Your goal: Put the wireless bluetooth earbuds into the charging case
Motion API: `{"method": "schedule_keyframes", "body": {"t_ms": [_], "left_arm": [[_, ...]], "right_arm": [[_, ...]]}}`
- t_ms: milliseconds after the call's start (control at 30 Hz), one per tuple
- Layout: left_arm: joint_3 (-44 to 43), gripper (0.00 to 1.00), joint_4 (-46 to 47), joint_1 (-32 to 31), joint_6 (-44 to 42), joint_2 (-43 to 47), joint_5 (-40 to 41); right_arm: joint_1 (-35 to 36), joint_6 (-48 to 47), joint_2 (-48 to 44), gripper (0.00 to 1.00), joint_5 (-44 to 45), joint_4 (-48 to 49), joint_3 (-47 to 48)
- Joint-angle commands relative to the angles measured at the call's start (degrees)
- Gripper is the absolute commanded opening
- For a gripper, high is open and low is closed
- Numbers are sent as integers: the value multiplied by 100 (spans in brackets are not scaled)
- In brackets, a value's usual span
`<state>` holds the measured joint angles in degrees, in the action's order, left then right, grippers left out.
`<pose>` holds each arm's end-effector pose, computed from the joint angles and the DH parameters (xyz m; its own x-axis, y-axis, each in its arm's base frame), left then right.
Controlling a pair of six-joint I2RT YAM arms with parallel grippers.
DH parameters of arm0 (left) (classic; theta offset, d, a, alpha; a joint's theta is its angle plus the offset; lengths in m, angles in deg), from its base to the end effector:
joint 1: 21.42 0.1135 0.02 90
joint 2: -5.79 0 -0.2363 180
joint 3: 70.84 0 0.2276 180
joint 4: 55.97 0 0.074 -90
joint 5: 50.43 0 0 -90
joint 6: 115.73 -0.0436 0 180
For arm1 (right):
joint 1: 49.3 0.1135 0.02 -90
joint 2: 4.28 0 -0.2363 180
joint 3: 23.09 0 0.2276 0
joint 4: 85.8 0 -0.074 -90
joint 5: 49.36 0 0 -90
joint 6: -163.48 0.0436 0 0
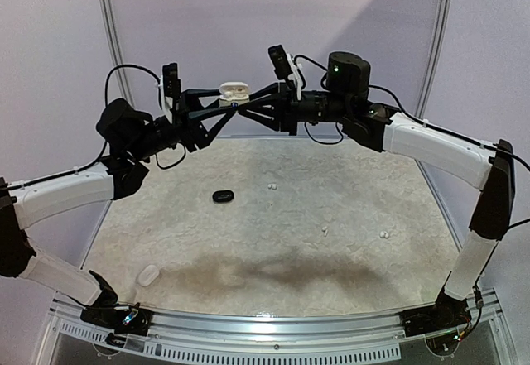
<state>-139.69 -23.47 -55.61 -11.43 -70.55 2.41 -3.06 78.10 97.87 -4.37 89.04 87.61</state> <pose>0.2238 -0.1839 0.3594 0.1164 -0.3171 -0.9412 0.9591 0.2820 0.0236 0.2540 0.3098 0.3845 -0.0397 0.0409 -0.9984 -0.9990 -0.0243 0.0387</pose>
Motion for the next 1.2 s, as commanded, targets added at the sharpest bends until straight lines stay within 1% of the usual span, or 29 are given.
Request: {"method": "schedule_keyframes", "body": {"t_ms": [0, 67, 133, 200, 333, 433, 533, 567, 633, 667, 767, 833, 933, 1033, 1167], "left_arm": [[4, 52, -412, 114, -282, 124, -370], [-12, 46, -415, 108, -181, 100, -397], [-22, 43, -482, 106, -103, 84, -457], [-16, 44, -574, 106, -102, 88, -504], [33, 50, -700, 115, -108, 130, -368], [52, 48, -693, 131, -199, 169, -232], [-26, 48, -808, 137, -477, 173, -393], [-68, 46, -924, 133, -556, 161, -460], [-124, 38, -1167, 132, -568, 139, -471], [-128, 36, -1236, 132, -565, 136, -490], [-128, 34, -1328, 128, -561, 128, -562], [-128, 31, -1330, 124, -532, 130, -559], [-135, 32, -1232, 124, -489, 132, -519], [-154, 36, -1097, 110, -366, 107, -502], [-202, 35, -975, 73, -212, 54, -507]], "right_arm": [[52, -835, -351, 0, 248, -1012, 227], [69, -931, -362, 0, 289, -1153, 244], [70, -926, -355, 0, 296, -1072, 248], [72, -883, -354, 0, 292, -996, 249], [73, -828, -349, 0, 287, -874, 249], [74, -810, -345, 0, 305, -973, 249], [70, -892, -353, 0, 381, -1226, 249], [70, -920, -354, 0, 376, -1231, 246], [85, -906, -354, 0, 325, -1112, 241], [87, -839, -354, 0, 314, -1076, 241], [86, -772, -354, 0, 308, -903, 238], [95, -770, -341, 0, 296, -908, 241], [97, -794, -302, 0, 299, -1006, 281], [119, -859, -271, 0, 339, -1013, 291], [141, -943, -207, 0, 357, -1291, 381]]}}
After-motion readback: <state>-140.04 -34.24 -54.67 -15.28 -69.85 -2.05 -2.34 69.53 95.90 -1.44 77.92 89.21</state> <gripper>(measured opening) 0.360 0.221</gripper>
